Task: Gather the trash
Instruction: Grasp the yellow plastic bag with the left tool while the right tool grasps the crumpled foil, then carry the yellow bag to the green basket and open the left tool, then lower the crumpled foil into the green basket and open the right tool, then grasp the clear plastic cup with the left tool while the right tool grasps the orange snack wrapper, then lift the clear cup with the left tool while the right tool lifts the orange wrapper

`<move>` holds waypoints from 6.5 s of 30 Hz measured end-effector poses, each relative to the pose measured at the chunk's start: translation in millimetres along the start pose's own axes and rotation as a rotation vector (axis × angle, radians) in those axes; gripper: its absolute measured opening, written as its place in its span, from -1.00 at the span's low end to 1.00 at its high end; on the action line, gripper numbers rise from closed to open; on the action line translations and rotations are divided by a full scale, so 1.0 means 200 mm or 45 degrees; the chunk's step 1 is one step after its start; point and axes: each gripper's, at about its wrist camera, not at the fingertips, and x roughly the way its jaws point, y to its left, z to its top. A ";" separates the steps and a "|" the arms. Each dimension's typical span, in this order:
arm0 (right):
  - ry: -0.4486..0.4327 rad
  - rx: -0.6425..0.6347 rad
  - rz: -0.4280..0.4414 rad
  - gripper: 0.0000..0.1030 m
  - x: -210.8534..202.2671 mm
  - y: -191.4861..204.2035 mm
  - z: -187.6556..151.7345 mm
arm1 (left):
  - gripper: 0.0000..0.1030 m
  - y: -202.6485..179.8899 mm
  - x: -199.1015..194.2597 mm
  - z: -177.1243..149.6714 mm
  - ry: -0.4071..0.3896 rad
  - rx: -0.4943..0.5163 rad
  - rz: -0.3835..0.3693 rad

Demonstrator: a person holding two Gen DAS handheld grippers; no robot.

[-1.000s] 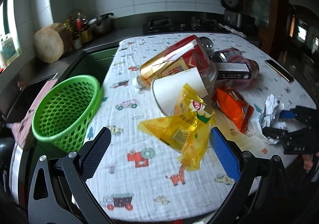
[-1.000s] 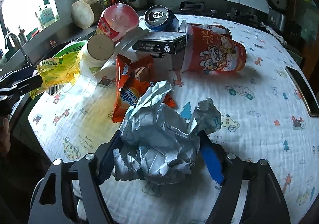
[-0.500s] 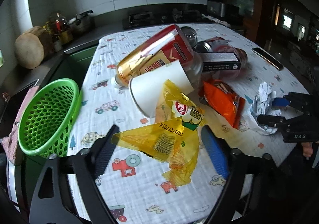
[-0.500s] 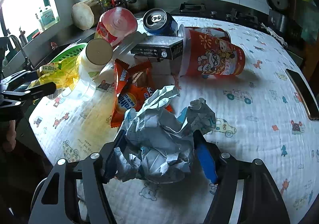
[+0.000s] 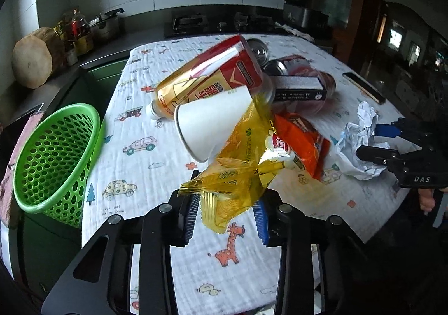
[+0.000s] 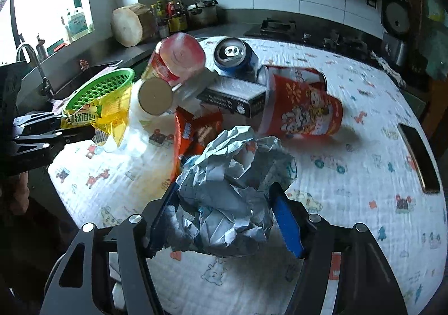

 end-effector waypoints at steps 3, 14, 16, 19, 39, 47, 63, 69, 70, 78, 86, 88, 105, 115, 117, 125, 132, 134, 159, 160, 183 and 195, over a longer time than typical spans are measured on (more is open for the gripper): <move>-0.018 -0.029 0.004 0.23 -0.02 0.02 0.05 | -0.35 0.01 -0.03 0.00 -0.018 -0.006 0.003; -0.068 -0.173 0.097 0.22 -0.03 0.21 0.30 | -0.35 0.26 -0.27 0.05 -0.158 -0.110 0.124; -0.072 -0.193 0.122 0.22 -0.01 0.25 0.36 | -0.35 0.36 -0.28 0.07 -0.168 -0.151 0.185; -0.072 -0.216 0.163 0.22 0.03 0.30 0.43 | -0.35 0.48 -0.28 0.09 -0.171 -0.198 0.248; -0.027 -0.391 0.351 0.22 0.41 0.85 0.92 | -0.09 1.32 0.10 0.03 0.058 -0.533 0.566; 0.038 -0.420 0.368 0.22 0.64 1.05 1.04 | 0.47 1.41 0.13 -0.01 0.071 -0.562 0.630; 0.150 -0.403 0.421 0.24 1.01 1.39 1.18 | 0.71 1.42 -0.11 -0.14 0.012 -0.625 0.686; 0.160 -0.402 0.429 0.56 1.09 1.46 1.18 | 0.74 1.41 -0.15 -0.19 0.016 -0.652 0.684; 0.156 -0.401 0.433 0.58 1.09 1.46 1.18 | 0.74 1.41 -0.15 -0.20 0.017 -0.653 0.683; 0.135 -0.383 0.436 0.66 1.01 1.40 1.16 | 0.74 1.37 -0.15 -0.19 0.018 -0.649 0.667; 0.093 -0.345 0.394 0.70 0.80 1.18 1.11 | 0.79 1.25 -0.16 -0.13 -0.009 -0.601 0.646; 0.071 -0.335 0.378 0.70 0.73 1.11 1.09 | 0.79 1.22 -0.16 -0.11 -0.013 -0.592 0.629; -0.084 -0.274 0.246 0.72 0.17 0.47 0.86 | 0.83 0.69 -0.15 0.07 -0.078 -0.404 0.415; -0.077 -0.187 0.195 0.72 0.09 0.22 0.65 | 0.87 0.34 -0.12 0.07 -0.056 -0.280 0.230; -0.072 -0.176 0.190 0.72 0.09 0.19 0.62 | 0.90 0.26 -0.11 0.06 -0.050 -0.259 0.191; -0.041 -0.145 0.160 0.72 0.08 0.08 0.47 | 0.90 -0.02 -0.01 0.04 0.006 -0.098 0.088; 0.015 -0.122 0.144 0.72 0.10 0.01 0.32 | 0.90 -0.10 0.13 0.06 0.072 -0.051 0.061; 0.027 -0.117 0.146 0.72 0.11 -0.01 0.28 | 0.90 -0.11 0.17 0.07 0.086 -0.052 0.071; 0.126 -0.084 0.227 0.48 0.36 0.06 0.16 | 0.23 -0.09 0.31 0.09 0.156 -0.085 0.033; 0.128 -0.085 0.224 0.47 0.37 0.06 0.16 | 0.22 -0.09 0.30 0.09 0.154 -0.083 0.028; 0.180 -0.091 0.197 0.13 0.47 0.08 0.17 | 0.19 -0.09 0.18 0.05 0.120 -0.025 0.004; 0.156 -0.086 0.186 0.09 0.35 0.06 0.12 | 0.18 -0.07 0.13 0.00 0.118 -0.018 0.014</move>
